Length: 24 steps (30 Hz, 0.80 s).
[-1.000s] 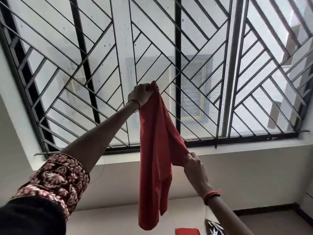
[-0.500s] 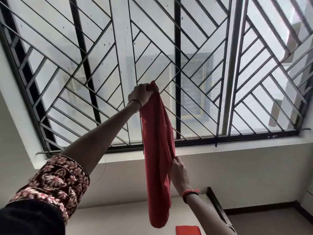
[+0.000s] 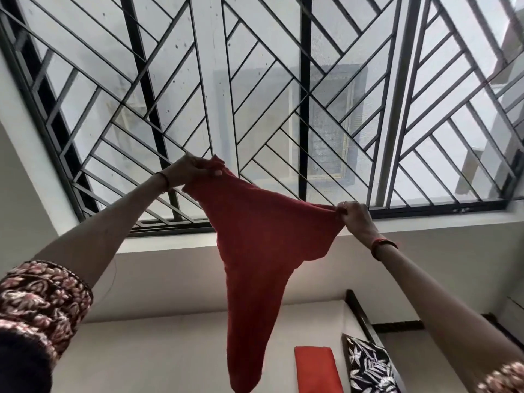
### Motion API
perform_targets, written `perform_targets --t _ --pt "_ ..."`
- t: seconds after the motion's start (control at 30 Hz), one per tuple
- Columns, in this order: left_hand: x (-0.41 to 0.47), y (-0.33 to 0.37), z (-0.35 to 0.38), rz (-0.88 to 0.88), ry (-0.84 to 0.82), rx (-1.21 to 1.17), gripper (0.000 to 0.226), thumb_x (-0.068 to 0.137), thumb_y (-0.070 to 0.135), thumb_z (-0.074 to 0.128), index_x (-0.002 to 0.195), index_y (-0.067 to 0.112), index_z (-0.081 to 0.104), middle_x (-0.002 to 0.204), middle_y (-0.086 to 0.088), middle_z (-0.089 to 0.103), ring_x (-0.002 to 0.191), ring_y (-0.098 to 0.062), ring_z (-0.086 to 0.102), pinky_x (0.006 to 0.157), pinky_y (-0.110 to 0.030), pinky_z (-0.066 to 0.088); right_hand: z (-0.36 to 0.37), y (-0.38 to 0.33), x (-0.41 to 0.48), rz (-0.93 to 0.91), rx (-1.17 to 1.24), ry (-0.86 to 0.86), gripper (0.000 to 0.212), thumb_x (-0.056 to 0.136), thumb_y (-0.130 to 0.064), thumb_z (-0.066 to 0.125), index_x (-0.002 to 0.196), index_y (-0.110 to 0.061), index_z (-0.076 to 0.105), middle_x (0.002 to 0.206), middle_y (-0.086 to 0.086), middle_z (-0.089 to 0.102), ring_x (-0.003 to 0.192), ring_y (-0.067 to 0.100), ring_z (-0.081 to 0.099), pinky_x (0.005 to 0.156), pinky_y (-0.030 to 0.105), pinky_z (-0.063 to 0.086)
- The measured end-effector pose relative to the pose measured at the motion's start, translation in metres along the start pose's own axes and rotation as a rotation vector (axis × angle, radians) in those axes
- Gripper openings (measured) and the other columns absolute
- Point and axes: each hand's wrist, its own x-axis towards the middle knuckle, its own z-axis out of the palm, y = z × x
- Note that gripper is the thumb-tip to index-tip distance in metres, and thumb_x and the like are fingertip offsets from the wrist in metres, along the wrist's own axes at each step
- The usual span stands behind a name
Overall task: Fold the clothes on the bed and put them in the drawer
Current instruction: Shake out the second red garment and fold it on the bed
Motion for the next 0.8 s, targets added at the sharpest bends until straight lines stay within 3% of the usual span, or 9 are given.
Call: perform_targets --t 0.13,0.2,0.27,0.37,0.47,0.53,0.63,0.73,0.8 --pt "-0.02 -0.005 -0.003 0.005 -0.087 0.004 0.025 0.074 0.032 0.074 0.072 0.057 0.069 0.069 0.026 0.068 0.065 0.012 0.059 0.064 -0.005 0.048 0.008 -0.006 -0.01 -0.047 -0.044 -0.084 0.024 0.079 0.008 0.046 0.077 -0.004 0.066 0.068 0.015 0.061 0.066 0.021 0.055 0.062 0.029 0.039" --pt "-0.03 -0.011 -0.005 0.007 -0.146 0.017 0.017 0.064 0.055 0.075 0.078 0.059 0.068 0.076 0.024 0.07 0.07 0.01 0.061 0.067 -0.006 0.048 0.013 -0.007 -0.016 -0.05 -0.017 -0.011 0.024 0.077 0.009 0.048 0.079 -0.008 0.065 0.07 0.013 0.063 0.068 0.024 0.059 0.065 0.032 0.043" --pt "-0.035 -0.021 -0.008 0.021 -0.162 0.014 0.041 0.05 0.073 0.073 0.086 0.054 0.07 0.092 0.015 0.072 0.083 0.004 0.063 0.076 -0.012 0.05 0.017 -0.01 -0.019 -0.051 -0.006 0.001 0.024 0.074 0.01 0.047 0.081 -0.011 0.058 0.07 0.015 0.064 0.068 0.027 0.06 0.063 0.033 0.046" --pt "-0.046 -0.024 -0.005 0.009 -0.169 -0.066 0.016 0.07 0.045 0.076 0.084 0.052 0.071 0.092 0.02 0.071 0.088 0.005 0.063 0.079 -0.011 0.05 0.019 -0.019 -0.024 -0.056 0.034 -0.031 0.031 0.072 0.012 0.051 0.093 -0.009 0.059 0.076 0.015 0.068 0.071 0.025 0.062 0.063 0.025 0.044" --pt "-0.052 -0.032 0.002 0.024 -0.035 -0.132 0.04 0.086 0.016 0.066 0.08 0.056 0.069 0.078 0.027 0.07 0.075 0.01 0.062 0.073 -0.008 0.051 0.011 -0.024 -0.022 -0.045 0.025 -0.046 0.032 0.077 0.008 0.06 0.104 -0.004 0.071 0.09 0.016 0.072 0.081 0.019 0.063 0.069 0.016 0.041" --pt "-0.053 -0.036 0.005 0.047 0.0 -0.182 0.039 0.086 0.02 0.065 0.079 0.058 0.069 0.073 0.025 0.069 0.072 0.007 0.062 0.074 -0.016 0.052 0.005 -0.03 -0.021 -0.072 0.014 -0.04 0.026 0.078 0.003 0.063 0.098 -0.009 0.075 0.093 0.016 0.072 0.085 0.02 0.064 0.073 0.021 0.048" --pt "-0.059 -0.023 0.003 0.065 -0.069 -0.242 0.015 0.065 0.051 0.075 0.08 0.051 0.072 0.073 0.017 0.071 0.077 -0.008 0.065 0.076 -0.03 0.055 -0.006 -0.042 -0.026 -0.107 -0.097 0.013 0.02 0.078 -0.006 0.069 0.092 -0.017 0.077 0.097 0.01 0.064 0.094 0.022 0.057 0.081 0.034 0.049" --pt "-0.058 -0.015 -0.006 0.066 -0.213 -0.324 0.055 0.038 0.073 0.079 0.084 0.043 0.075 0.079 0.013 0.073 0.072 -0.001 0.067 0.065 -0.018 0.057 -0.029 -0.053 -0.025 0.012 0.091 -0.118 0.022 0.079 0.005 0.063 0.093 -0.007 0.074 0.062 0.0 0.062 0.055 -0.002 0.056 0.054 0.014 0.046" --pt "-0.054 -0.013 -0.009 0.043 -0.335 -0.406 0.059 0.038 0.07 0.082 0.084 0.033 0.077 0.08 0.008 0.074 0.07 -0.003 0.068 0.061 -0.016 0.055 -0.039 -0.053 -0.023 0.175 0.413 -0.292 0.019 0.083 0.015 0.053 0.094 0.008 0.067 0.046 0.001 0.061 0.038 0.003 0.057 0.038 0.011 0.043"
